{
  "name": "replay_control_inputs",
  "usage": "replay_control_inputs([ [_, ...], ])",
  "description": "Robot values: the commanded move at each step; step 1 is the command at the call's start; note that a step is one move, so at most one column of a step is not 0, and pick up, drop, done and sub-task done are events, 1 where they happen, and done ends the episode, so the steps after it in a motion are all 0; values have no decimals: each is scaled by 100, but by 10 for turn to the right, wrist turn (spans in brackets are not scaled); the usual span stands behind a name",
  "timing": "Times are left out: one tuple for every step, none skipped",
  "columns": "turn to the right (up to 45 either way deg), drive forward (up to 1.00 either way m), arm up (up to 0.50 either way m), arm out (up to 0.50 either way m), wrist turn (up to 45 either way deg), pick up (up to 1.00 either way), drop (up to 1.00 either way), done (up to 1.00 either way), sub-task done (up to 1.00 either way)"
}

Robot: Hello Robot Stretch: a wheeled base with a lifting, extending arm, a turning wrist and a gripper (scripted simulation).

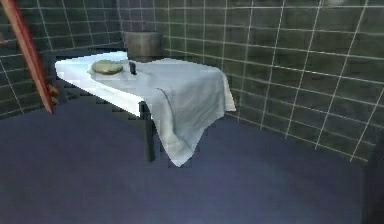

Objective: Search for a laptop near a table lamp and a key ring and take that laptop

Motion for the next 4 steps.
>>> replay_control_inputs([
  [450,0,0,0,0,0,0,0,0],
  [420,0,0,0,0,0,0,0,0],
  [0,10,0,0,0,0,0,0,0],
  [450,0,0,0,0,0,0,0,0],
])
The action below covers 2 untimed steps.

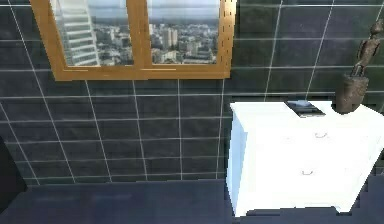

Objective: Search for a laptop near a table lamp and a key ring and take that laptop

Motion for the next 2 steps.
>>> replay_control_inputs([
  [450,0,0,0,0,0,0,0,0],
  [90,0,0,0,0,0,0,0,0],
])
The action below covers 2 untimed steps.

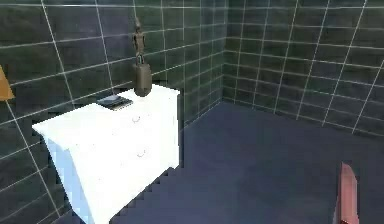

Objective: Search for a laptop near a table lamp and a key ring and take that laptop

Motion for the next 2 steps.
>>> replay_control_inputs([
  [450,0,0,0,0,0,0,0,0],
  [450,0,0,0,0,0,0,0,0],
])
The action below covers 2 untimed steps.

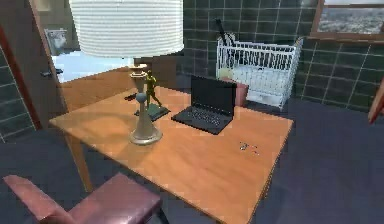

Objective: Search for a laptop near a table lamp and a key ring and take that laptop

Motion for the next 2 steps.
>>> replay_control_inputs([
  [450,0,0,0,0,0,0,0,0],
  [30,0,0,0,0,0,0,0,0],
])
